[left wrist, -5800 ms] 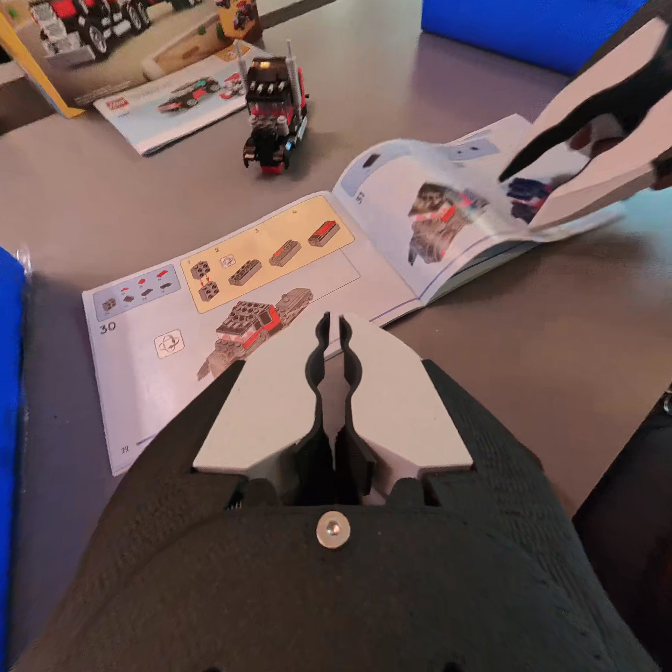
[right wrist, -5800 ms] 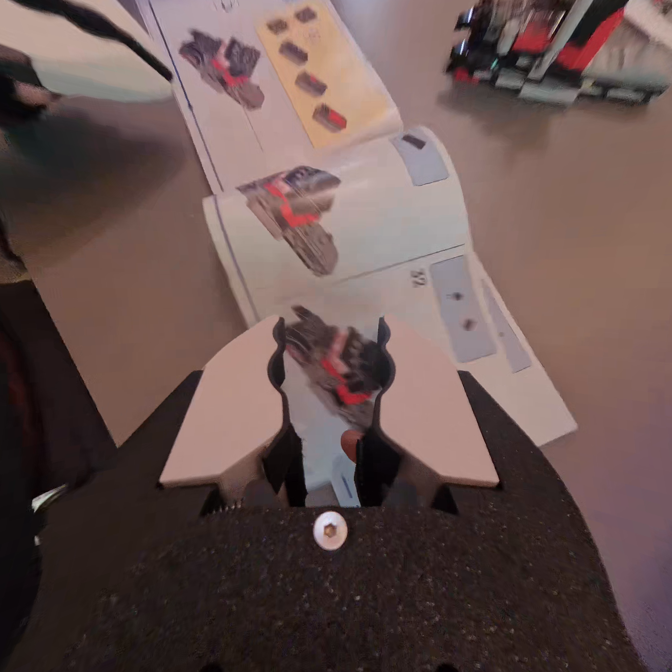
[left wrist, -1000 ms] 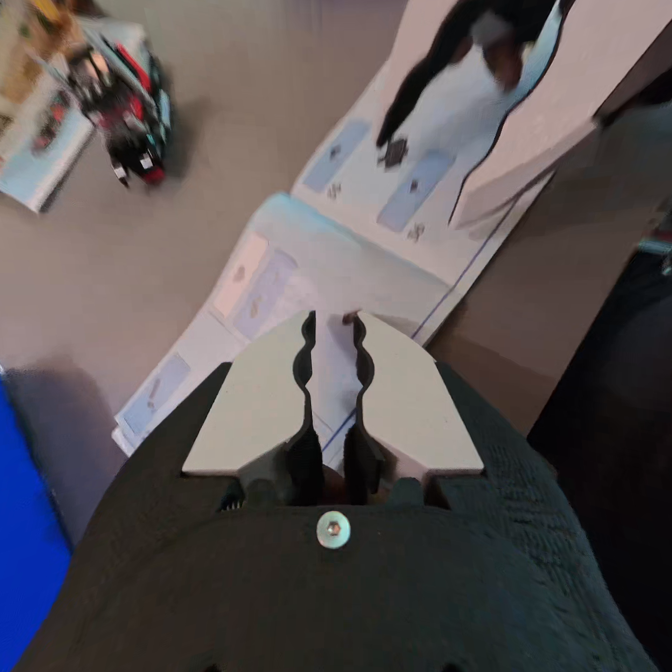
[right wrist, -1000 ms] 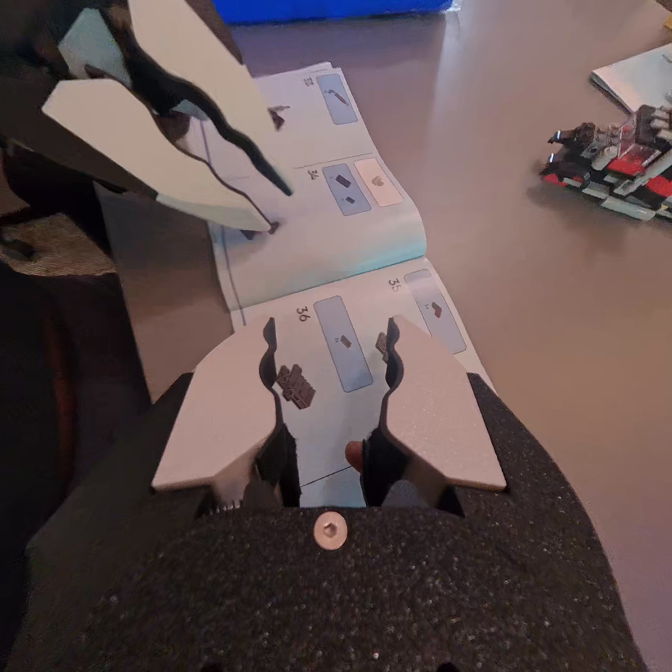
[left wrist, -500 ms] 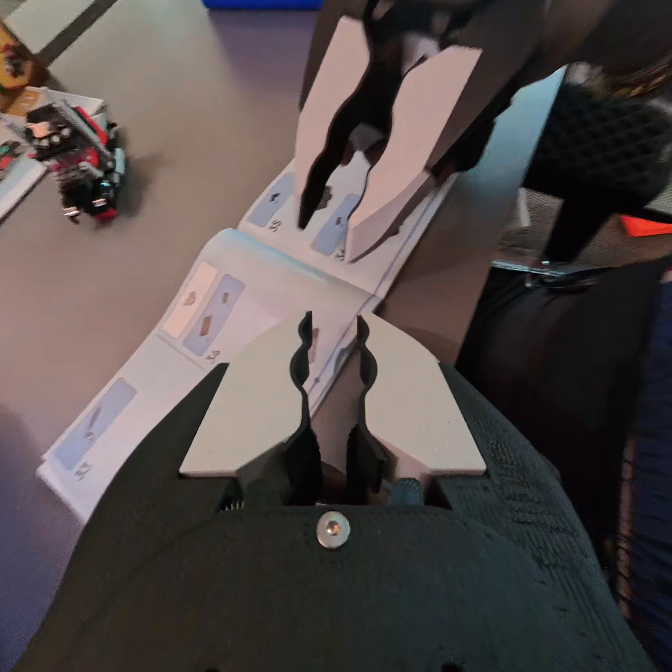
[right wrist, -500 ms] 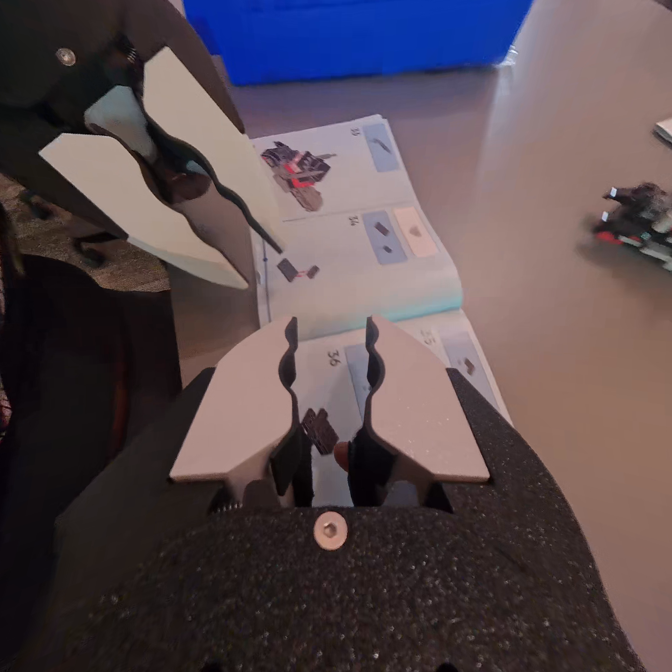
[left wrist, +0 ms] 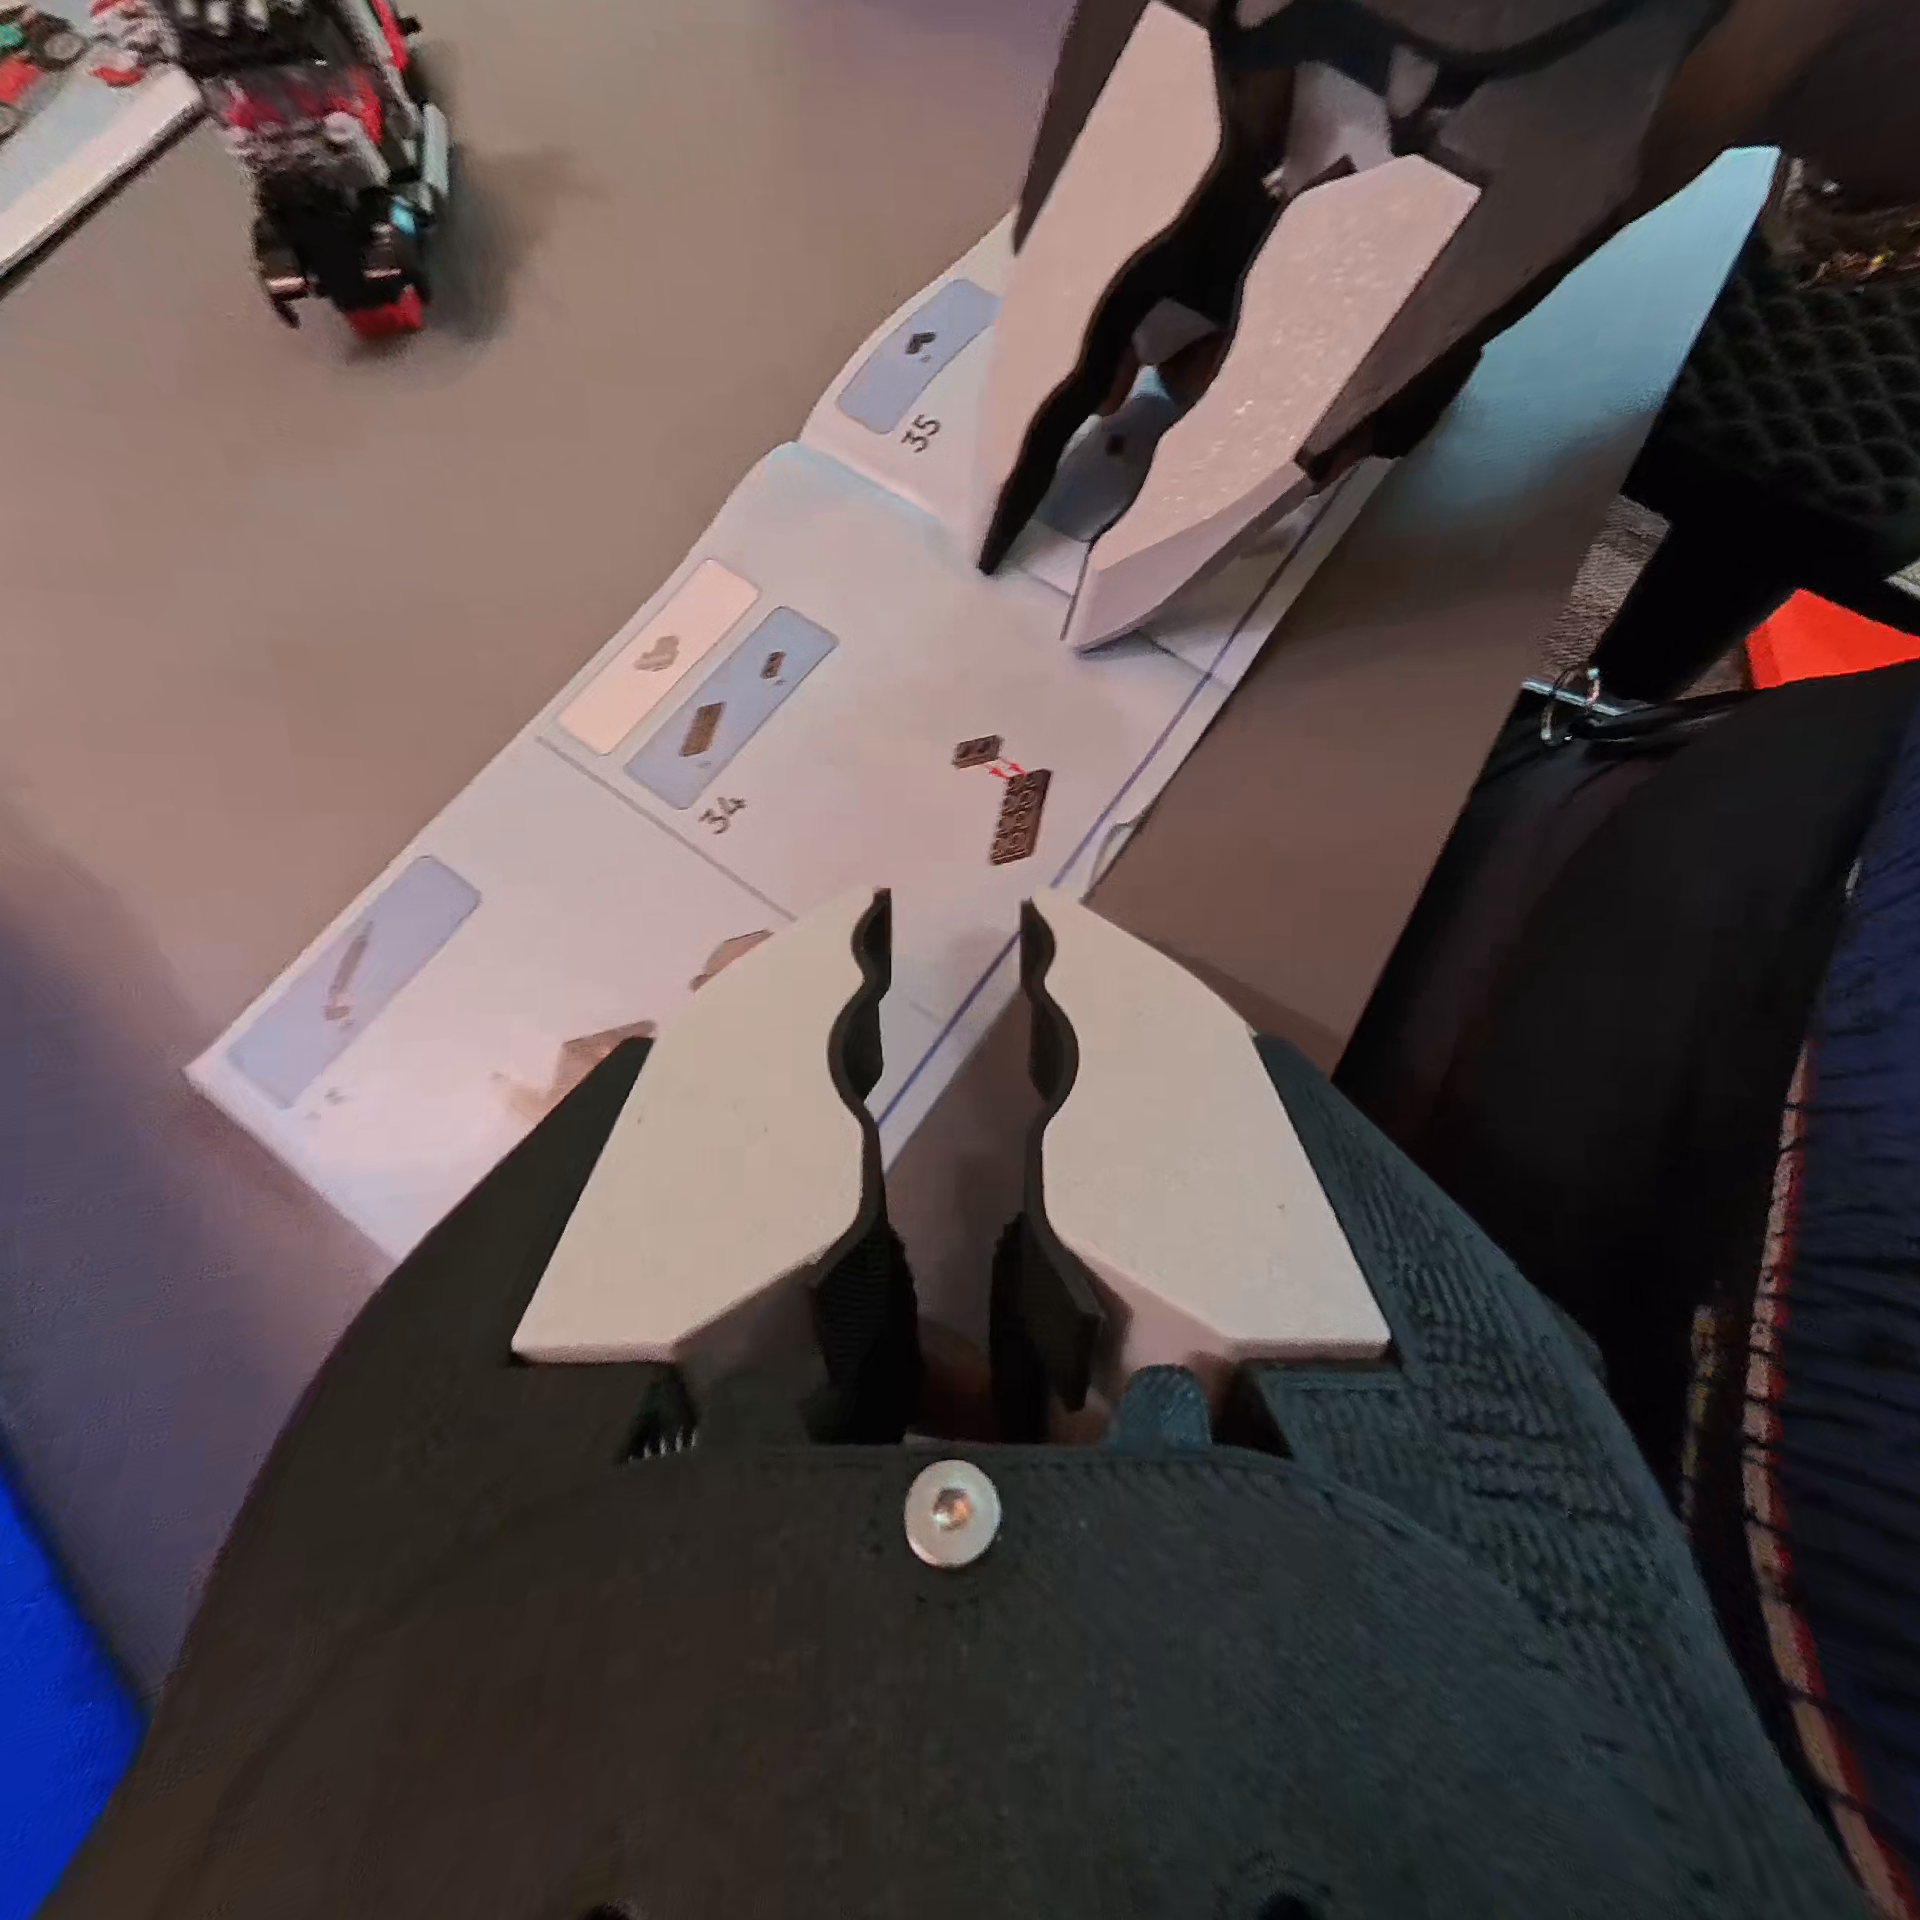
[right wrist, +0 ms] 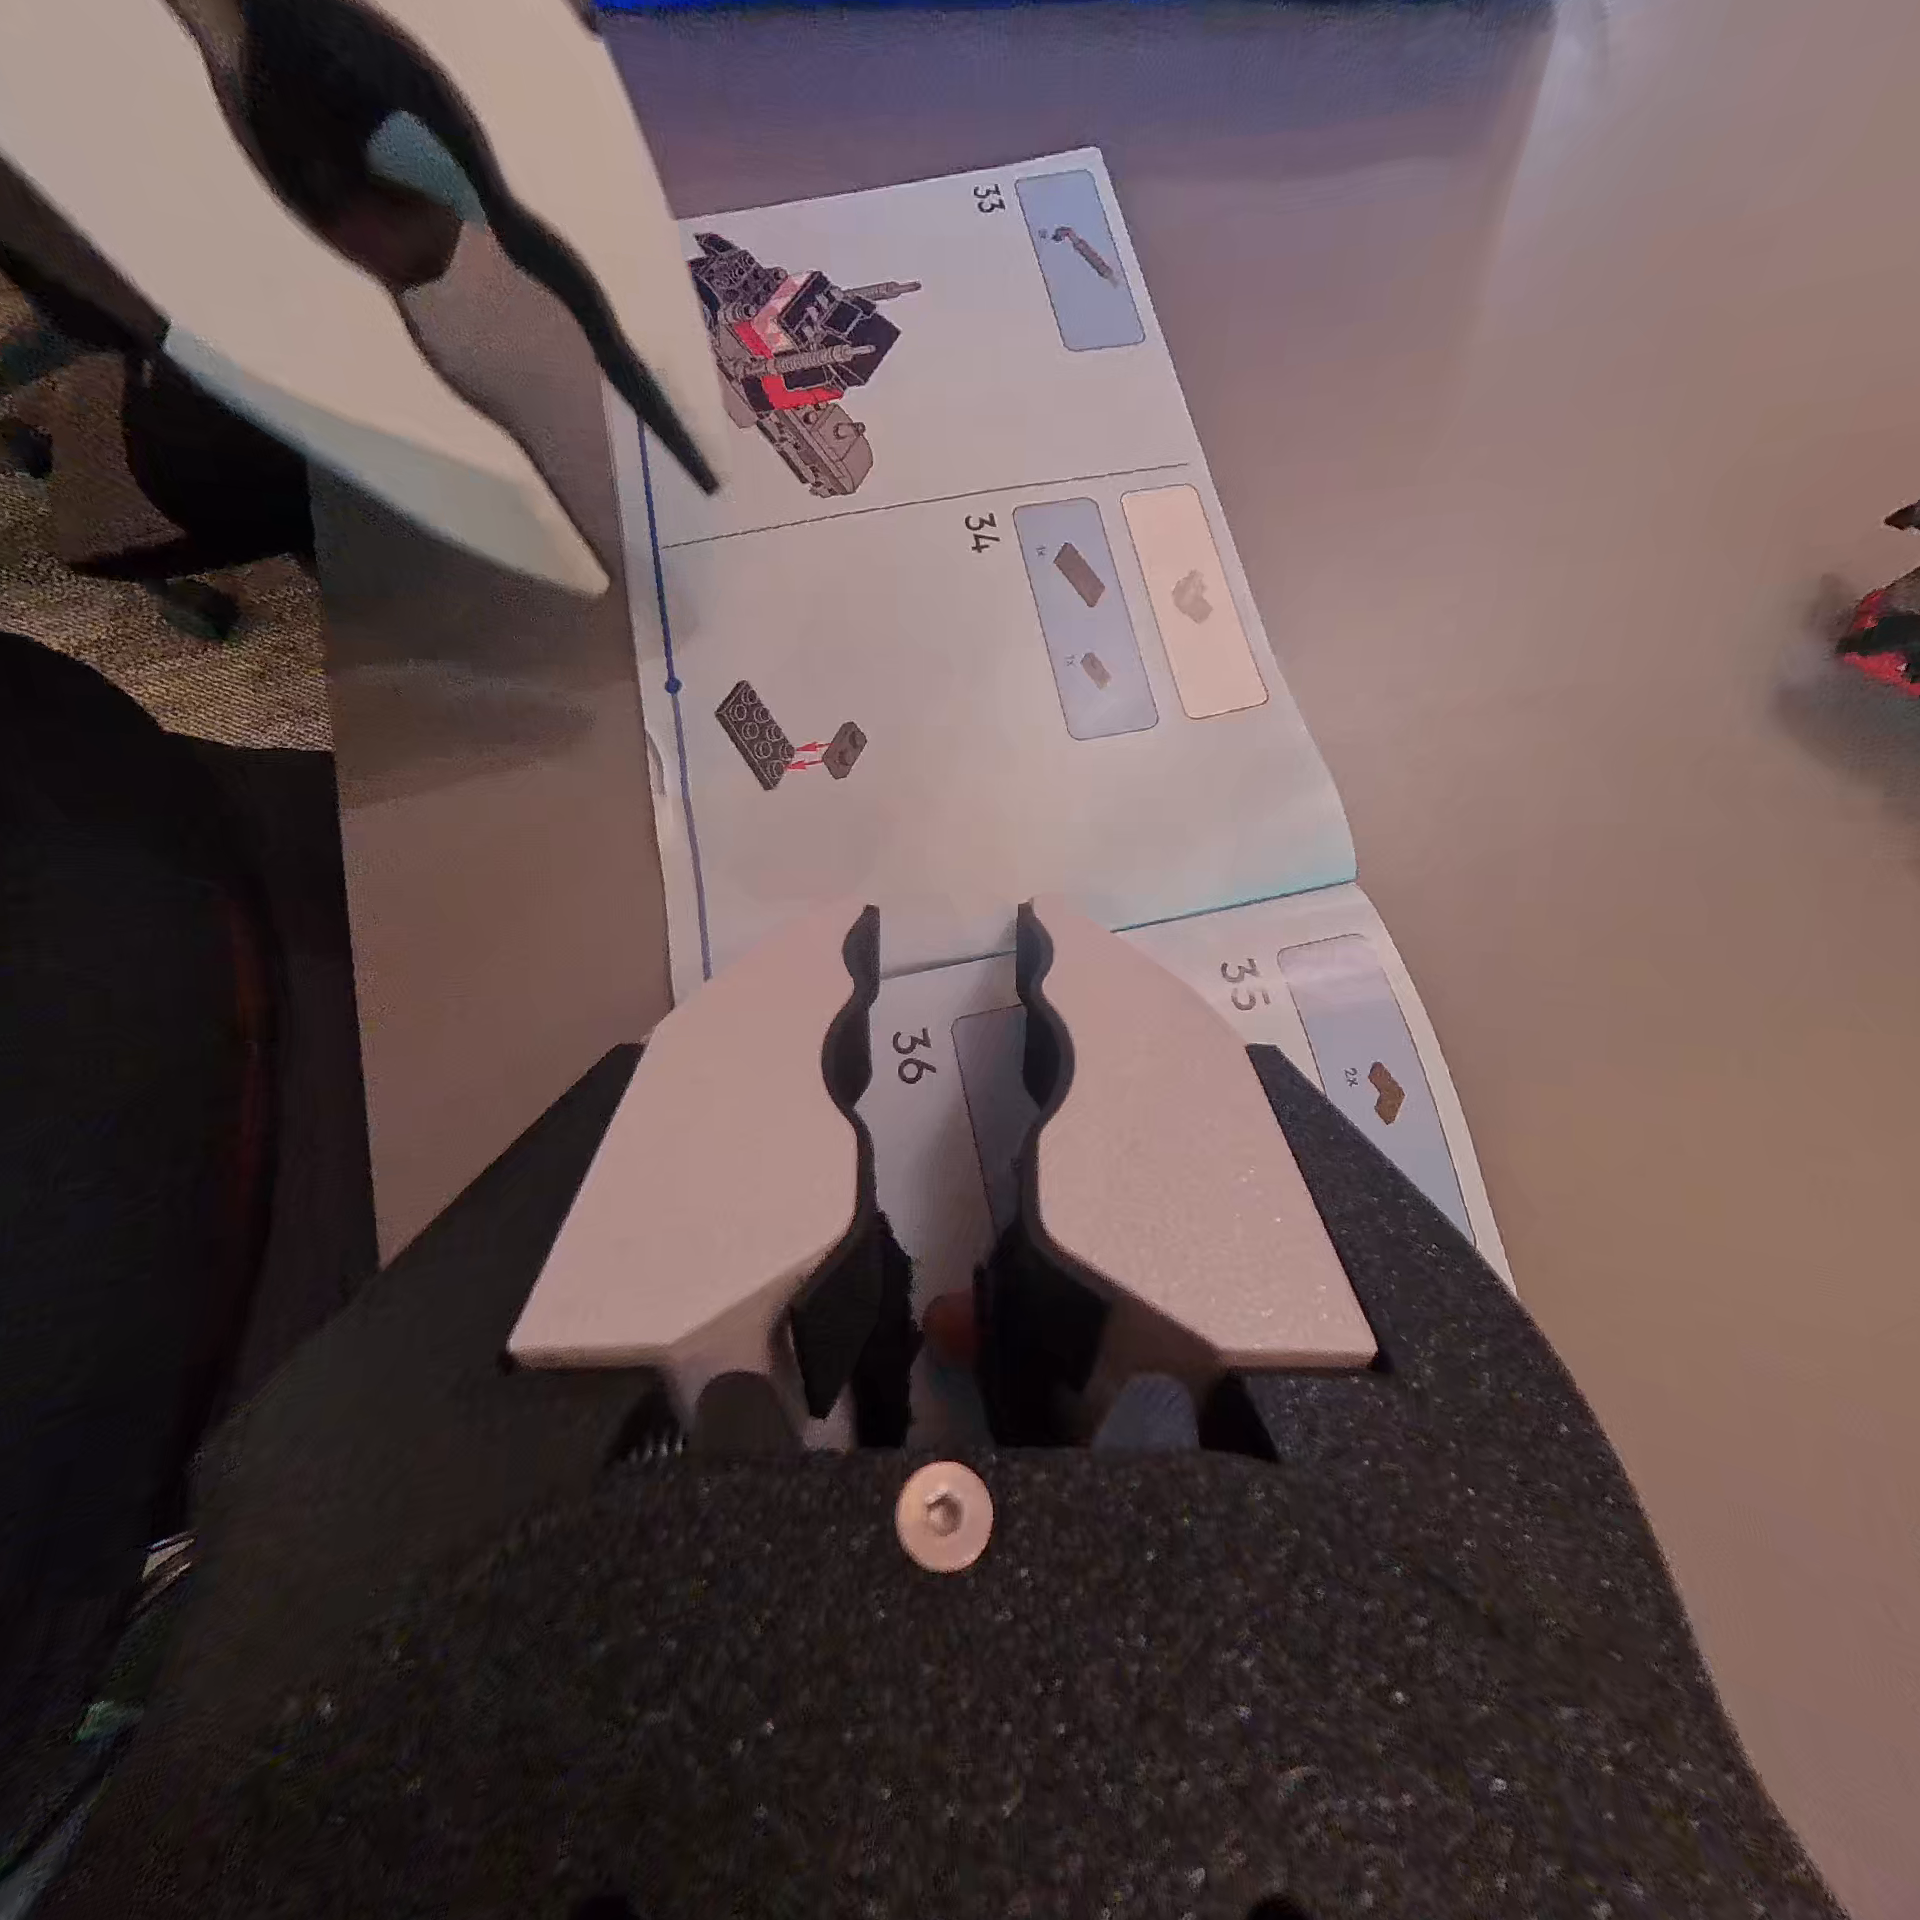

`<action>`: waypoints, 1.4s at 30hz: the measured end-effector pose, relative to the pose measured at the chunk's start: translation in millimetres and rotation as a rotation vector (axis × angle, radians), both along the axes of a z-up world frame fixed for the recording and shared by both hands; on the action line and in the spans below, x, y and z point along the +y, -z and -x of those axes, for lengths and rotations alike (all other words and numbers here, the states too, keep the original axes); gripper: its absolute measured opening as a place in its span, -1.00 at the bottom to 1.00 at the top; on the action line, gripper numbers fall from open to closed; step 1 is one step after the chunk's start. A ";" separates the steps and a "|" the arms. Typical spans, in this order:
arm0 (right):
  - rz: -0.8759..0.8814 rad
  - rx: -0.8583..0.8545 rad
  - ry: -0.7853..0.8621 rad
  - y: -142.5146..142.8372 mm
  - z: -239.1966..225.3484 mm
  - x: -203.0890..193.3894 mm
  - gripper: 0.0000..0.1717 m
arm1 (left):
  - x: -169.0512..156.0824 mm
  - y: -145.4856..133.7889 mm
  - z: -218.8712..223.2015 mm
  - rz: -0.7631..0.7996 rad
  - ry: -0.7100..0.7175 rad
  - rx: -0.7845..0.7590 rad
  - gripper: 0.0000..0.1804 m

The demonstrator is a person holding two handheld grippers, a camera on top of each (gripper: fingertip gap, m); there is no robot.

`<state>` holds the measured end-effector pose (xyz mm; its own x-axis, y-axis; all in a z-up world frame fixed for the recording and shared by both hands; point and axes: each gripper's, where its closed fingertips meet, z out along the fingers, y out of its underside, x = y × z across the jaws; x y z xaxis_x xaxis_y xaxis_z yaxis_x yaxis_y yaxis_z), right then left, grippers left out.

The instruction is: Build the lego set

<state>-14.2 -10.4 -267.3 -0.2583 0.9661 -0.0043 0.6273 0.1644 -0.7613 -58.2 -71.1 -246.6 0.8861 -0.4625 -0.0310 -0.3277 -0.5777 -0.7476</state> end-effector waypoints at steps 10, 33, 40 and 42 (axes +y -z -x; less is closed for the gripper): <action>0.119 0.251 0.108 -56.8 -9.2 36.9 -0.65 | 4.8 -6.9 37.4 0.061 -0.085 -0.046 -0.22; 0.125 0.229 0.218 -54.0 3.8 85.8 0.42 | 6.6 -26.2 90.9 -0.053 -0.271 -0.062 -0.99; 0.045 0.203 0.332 -56.9 7.3 123.7 0.53 | 15.5 -22.5 110.8 -0.114 -0.391 0.011 -0.95; 0.038 0.170 0.326 -53.1 12.1 127.1 0.53 | 15.6 -15.3 111.7 -0.093 -0.411 0.018 -0.81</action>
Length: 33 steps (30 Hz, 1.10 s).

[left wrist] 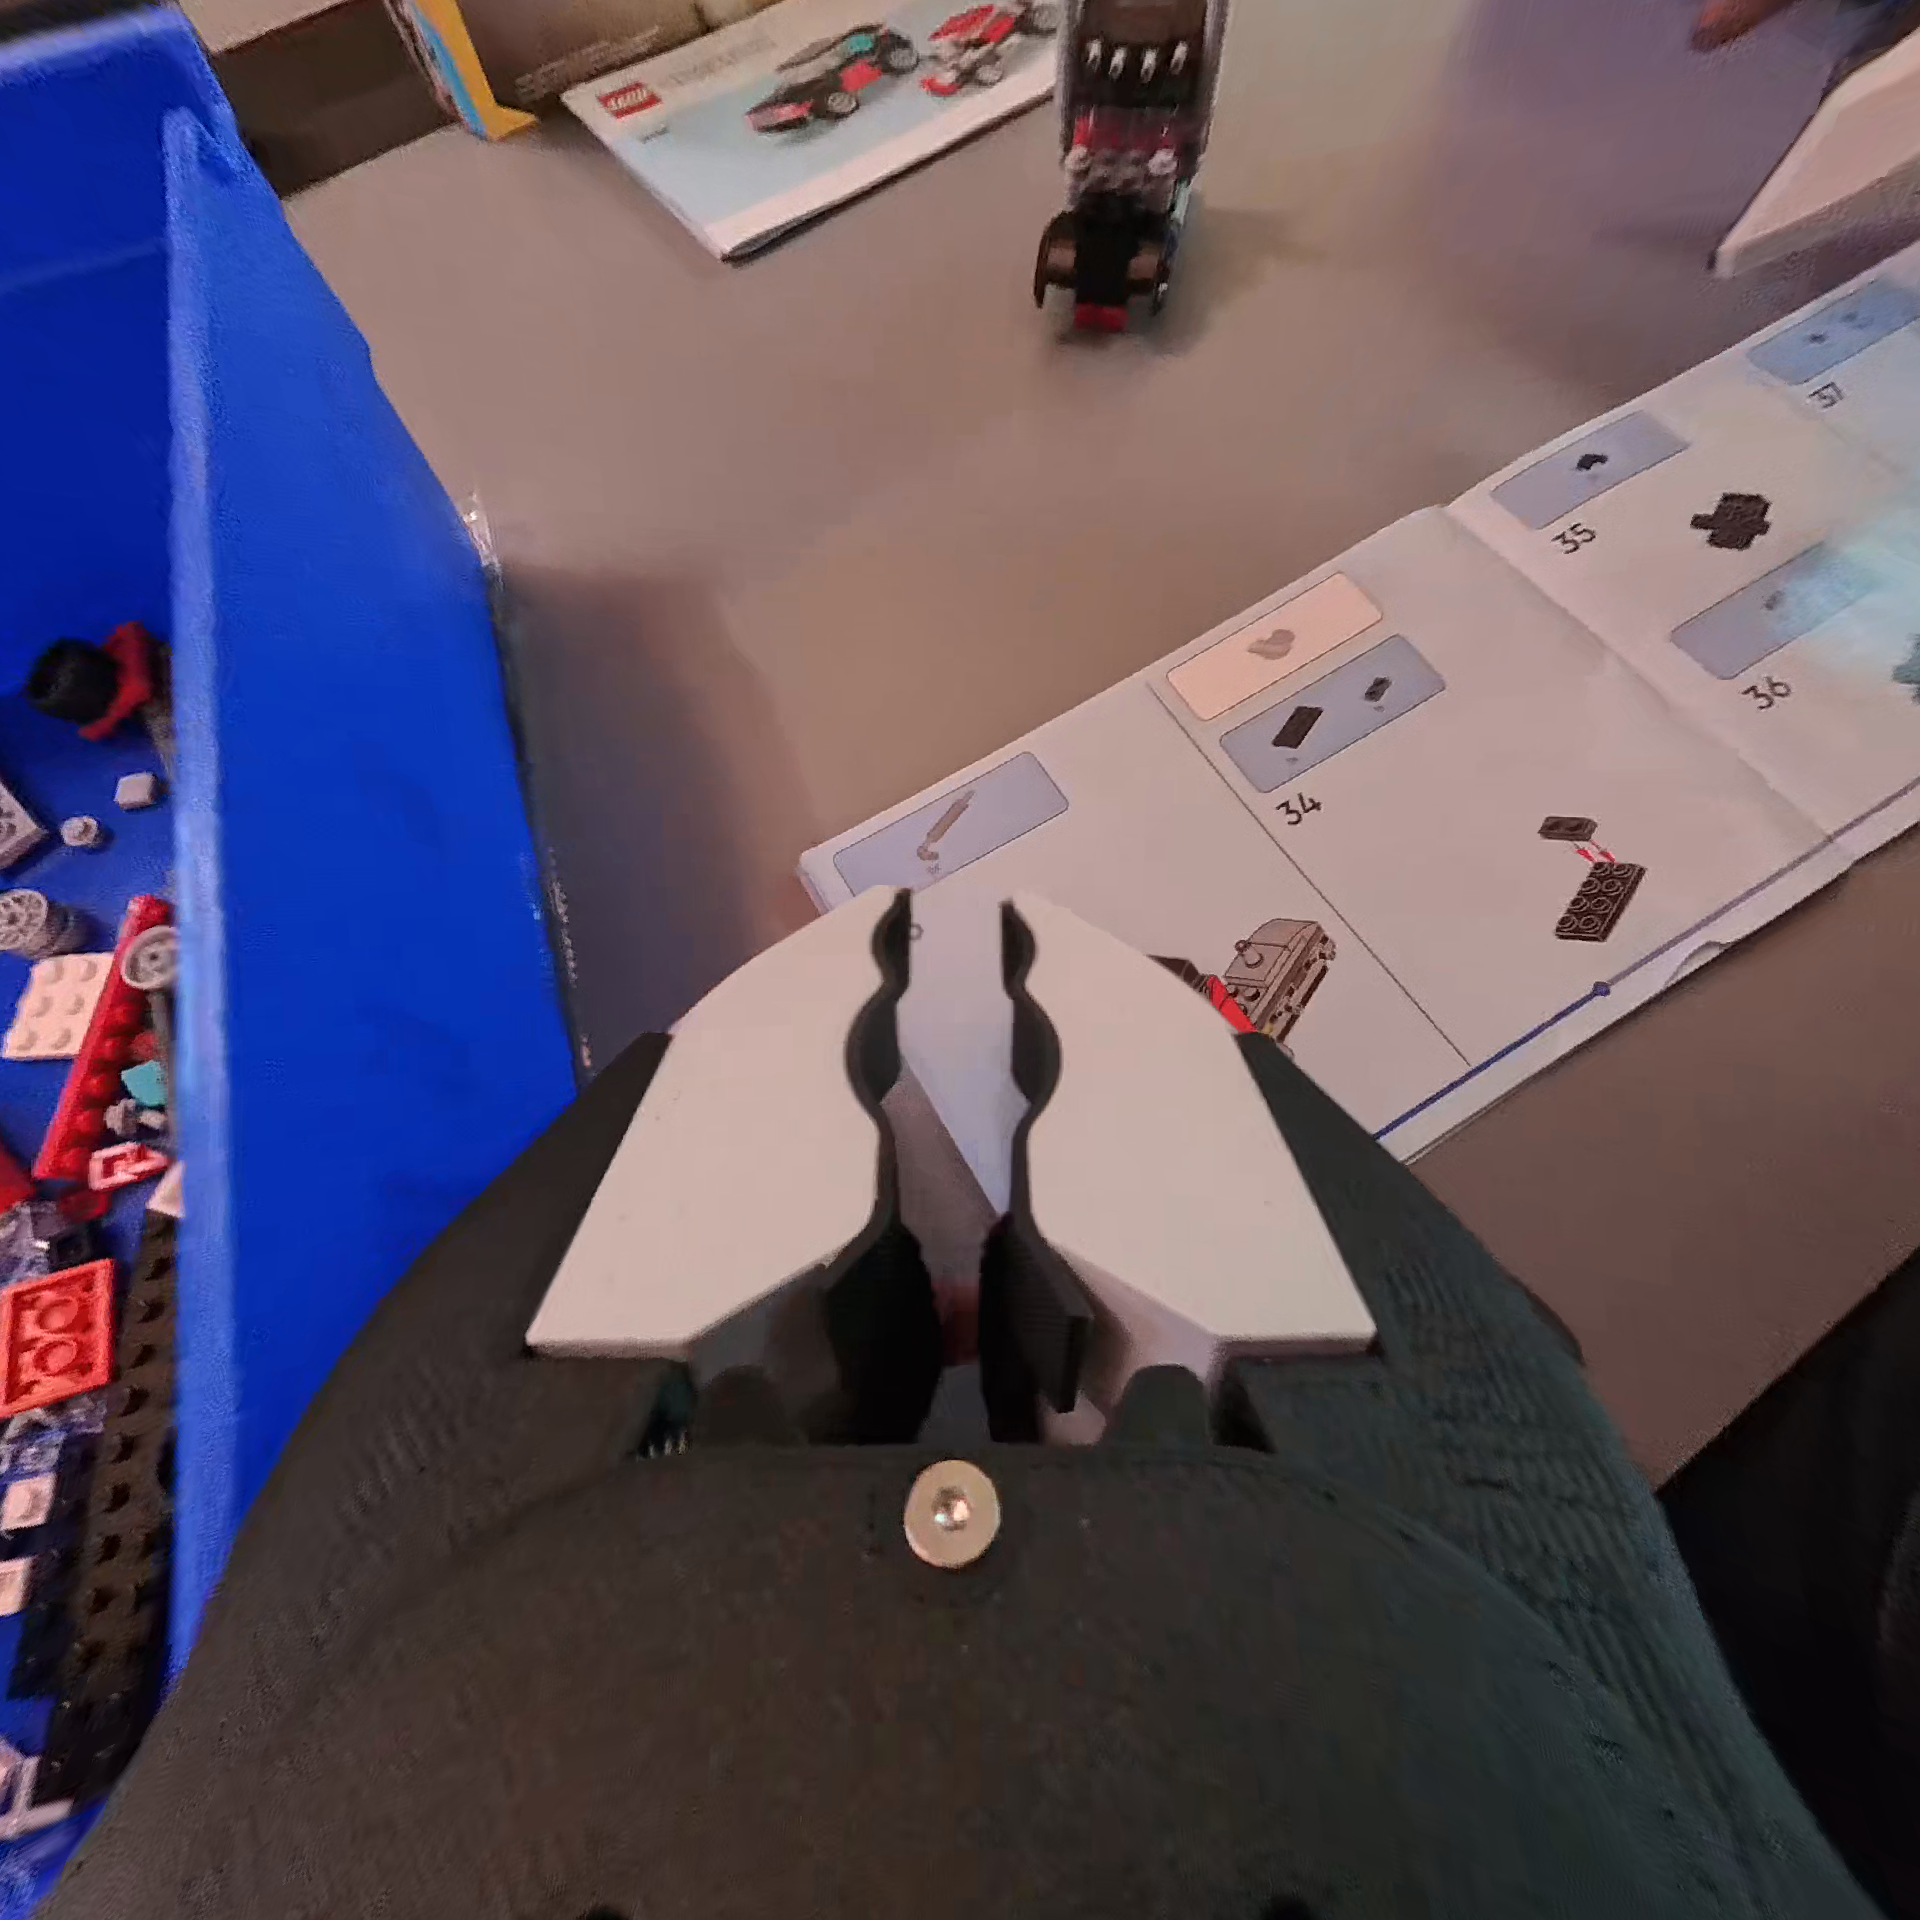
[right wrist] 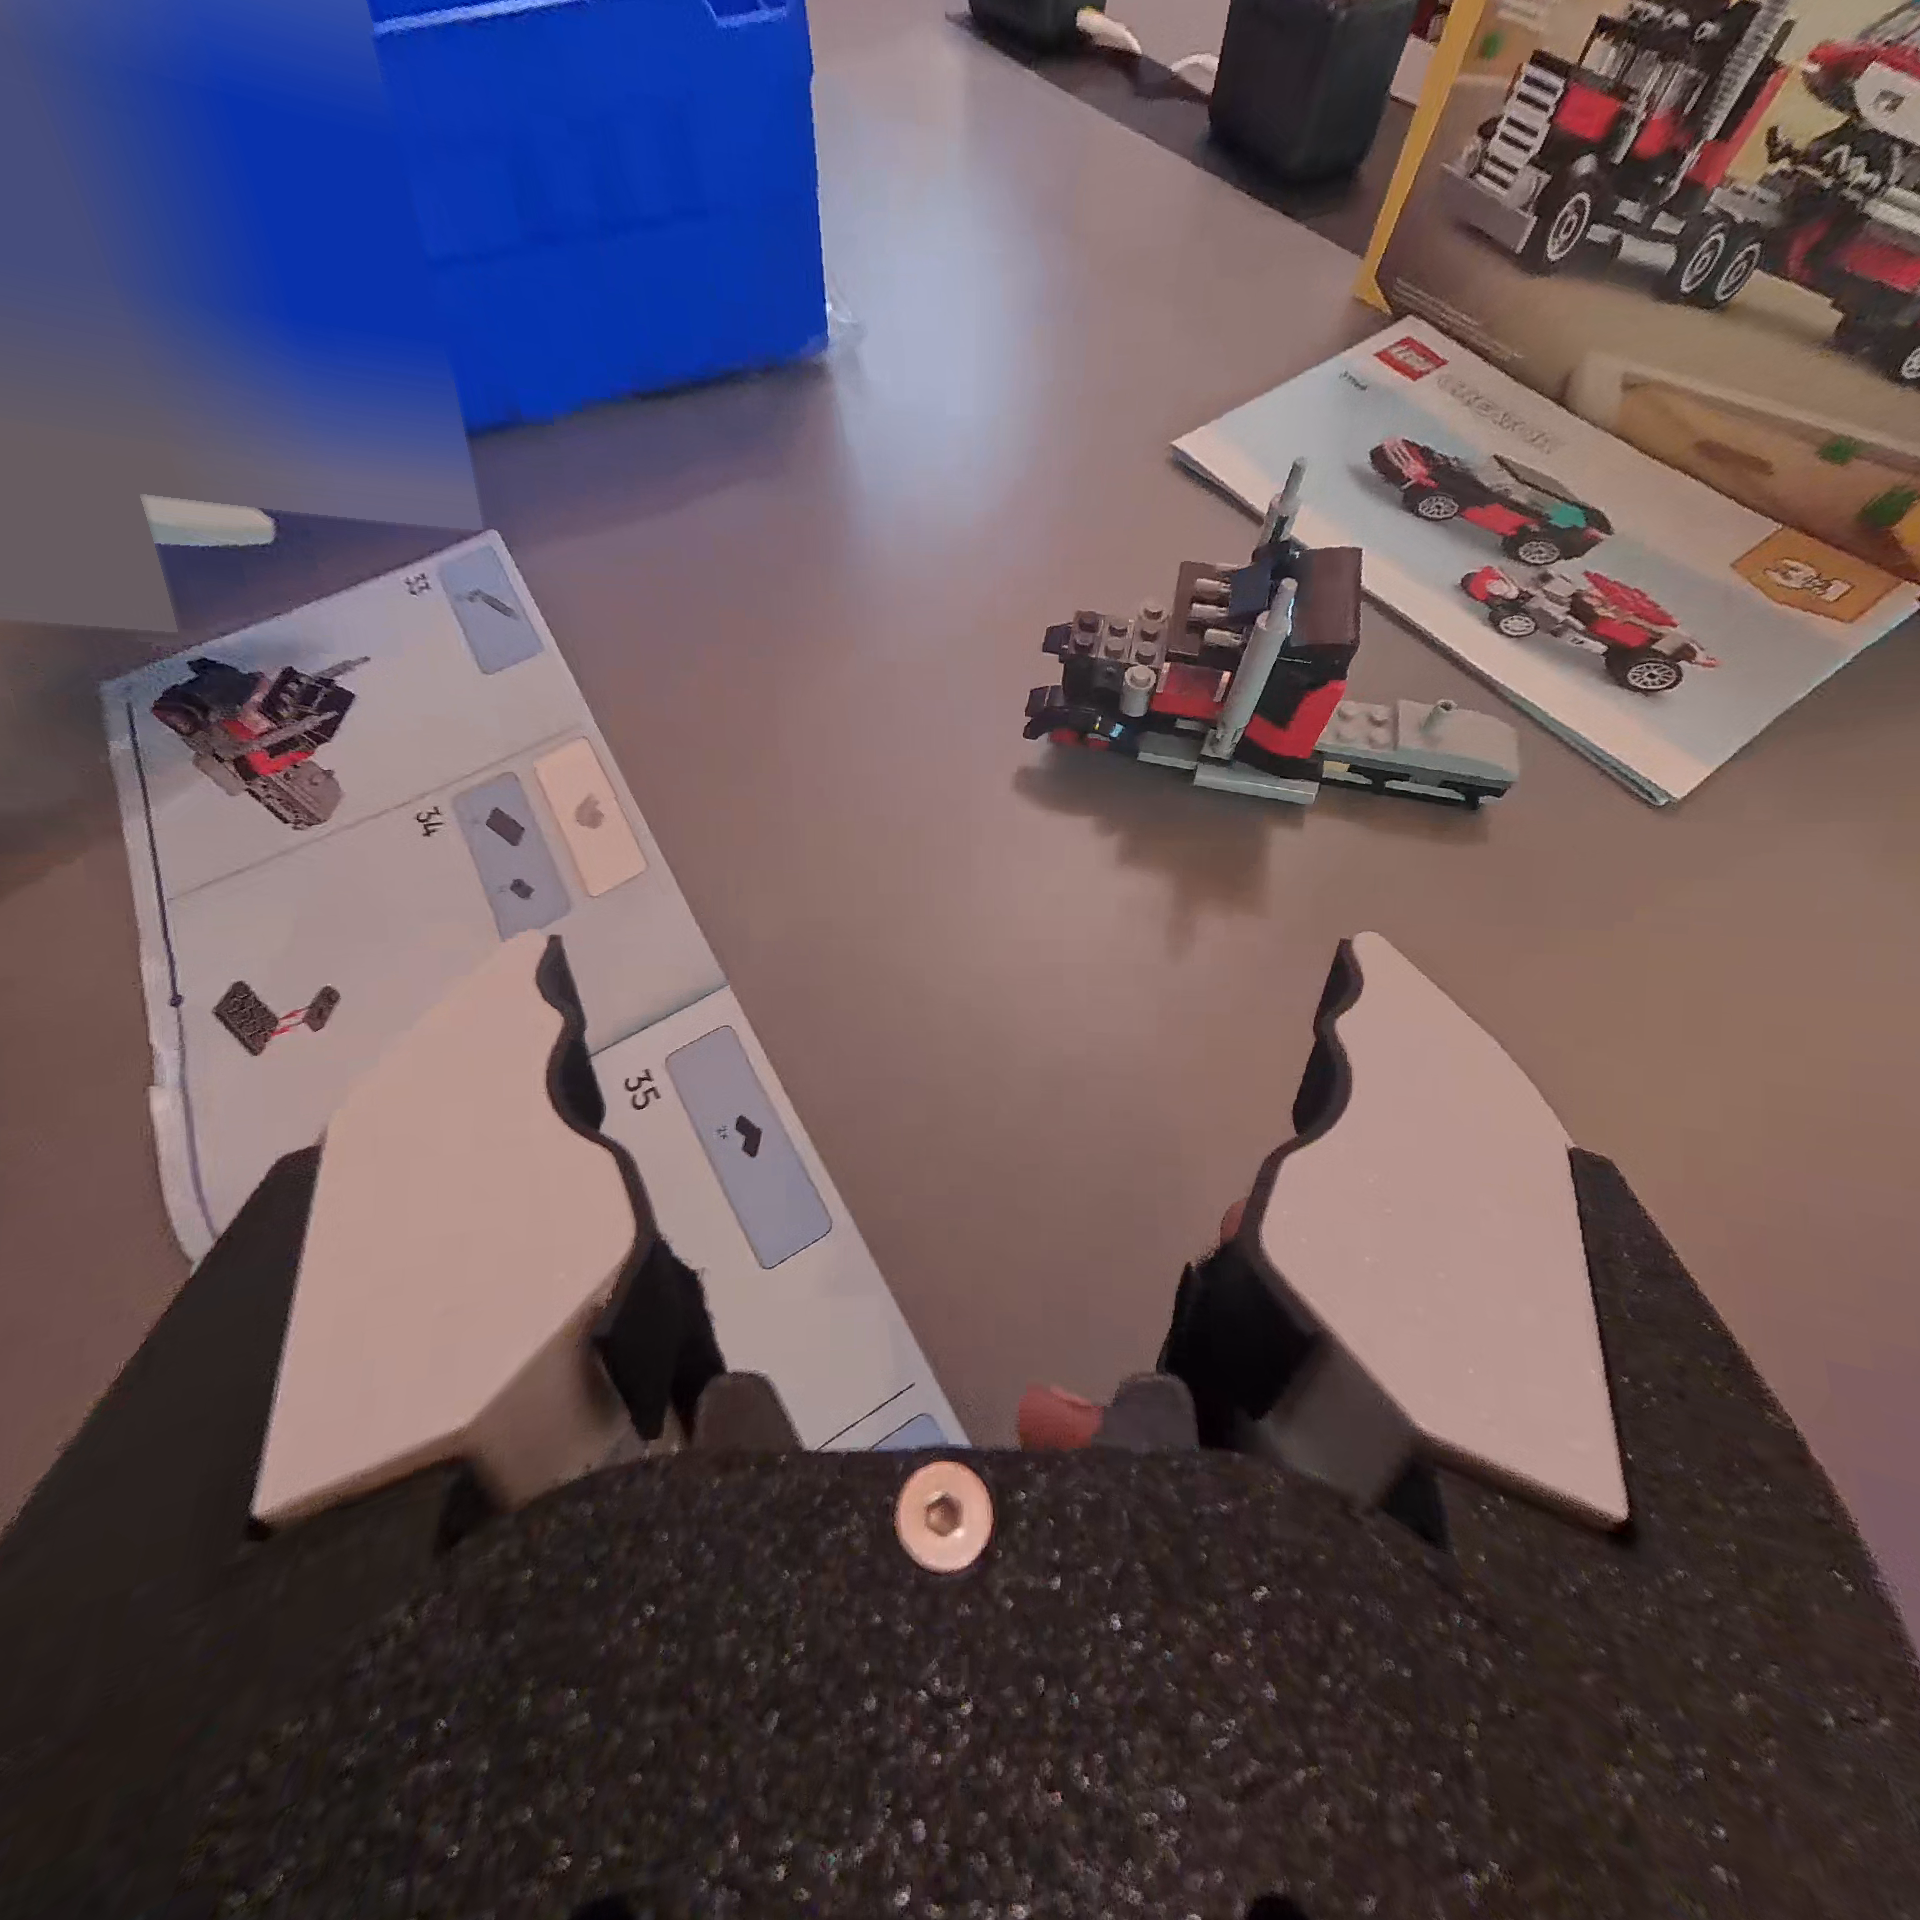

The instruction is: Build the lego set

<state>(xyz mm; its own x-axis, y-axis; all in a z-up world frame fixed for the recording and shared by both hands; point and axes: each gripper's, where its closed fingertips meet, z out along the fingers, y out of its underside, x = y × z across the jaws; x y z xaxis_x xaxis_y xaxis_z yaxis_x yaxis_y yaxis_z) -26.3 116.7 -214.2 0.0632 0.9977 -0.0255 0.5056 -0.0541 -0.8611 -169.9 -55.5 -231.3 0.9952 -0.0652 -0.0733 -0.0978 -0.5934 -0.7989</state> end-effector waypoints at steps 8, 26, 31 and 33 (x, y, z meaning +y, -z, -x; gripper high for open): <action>0.016 -0.089 0.111 23.3 34.3 53.2 0.35 | 7.3 4.0 -18.8 -0.036 0.050 -0.116 -0.67; 0.010 -0.137 0.075 33.1 76.5 58.9 -0.38 | 9.9 2.8 -37.4 -0.081 0.128 -0.157 -0.68; 0.105 -0.188 0.090 33.8 79.6 18.2 -0.02 | 15.2 0.9 -41.1 -0.088 0.153 -0.149 -0.67; 0.158 -0.176 0.002 28.7 81.6 -2.5 0.00 | 16.1 0.3 -42.1 -0.087 0.165 -0.136 -0.67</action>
